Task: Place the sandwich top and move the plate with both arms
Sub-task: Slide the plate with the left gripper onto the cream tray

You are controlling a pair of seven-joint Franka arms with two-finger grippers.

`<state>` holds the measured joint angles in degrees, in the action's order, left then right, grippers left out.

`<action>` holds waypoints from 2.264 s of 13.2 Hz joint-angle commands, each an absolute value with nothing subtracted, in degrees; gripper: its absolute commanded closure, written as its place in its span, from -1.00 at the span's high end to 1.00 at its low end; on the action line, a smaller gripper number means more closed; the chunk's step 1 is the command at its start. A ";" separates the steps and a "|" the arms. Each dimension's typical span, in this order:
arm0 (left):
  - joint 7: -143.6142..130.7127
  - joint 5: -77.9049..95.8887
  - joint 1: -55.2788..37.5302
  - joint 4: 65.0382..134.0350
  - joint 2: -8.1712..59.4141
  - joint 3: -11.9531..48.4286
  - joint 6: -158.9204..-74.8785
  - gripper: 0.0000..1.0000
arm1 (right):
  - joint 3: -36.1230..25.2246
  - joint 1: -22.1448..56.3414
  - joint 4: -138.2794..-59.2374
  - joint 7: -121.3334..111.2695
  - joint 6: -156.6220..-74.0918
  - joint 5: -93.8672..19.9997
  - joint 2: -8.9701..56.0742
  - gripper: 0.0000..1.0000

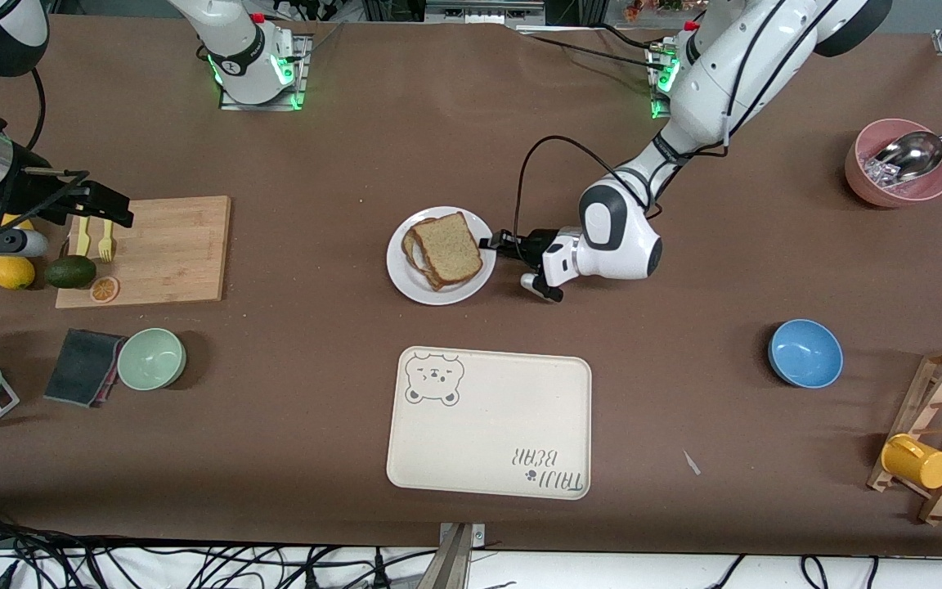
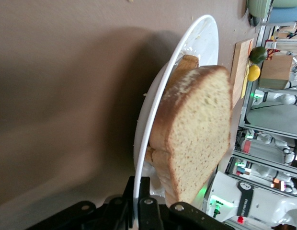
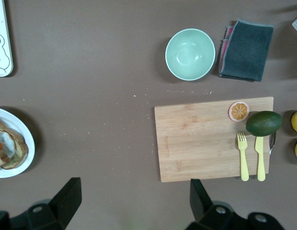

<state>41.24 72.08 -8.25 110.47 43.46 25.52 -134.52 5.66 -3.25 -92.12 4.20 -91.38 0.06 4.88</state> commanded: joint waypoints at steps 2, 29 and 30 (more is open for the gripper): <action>43.33 74.62 -4.49 109.25 43.51 26.02 -129.30 -1.00 | 5.98 -3.34 -91.85 3.87 -91.05 0.88 4.31 1.00; 21.54 74.09 -12.13 66.71 64.69 11.16 -128.41 -1.00 | 5.80 -3.43 -91.85 3.60 -90.88 0.70 4.57 1.00; 21.62 74.00 -12.22 66.80 64.69 11.16 -128.50 -0.84 | 5.71 -3.43 -91.93 3.60 -90.79 0.62 4.57 1.00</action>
<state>21.78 72.08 -11.57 69.29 63.75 11.61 -129.15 5.66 -3.27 -92.11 4.19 -91.34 0.12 4.86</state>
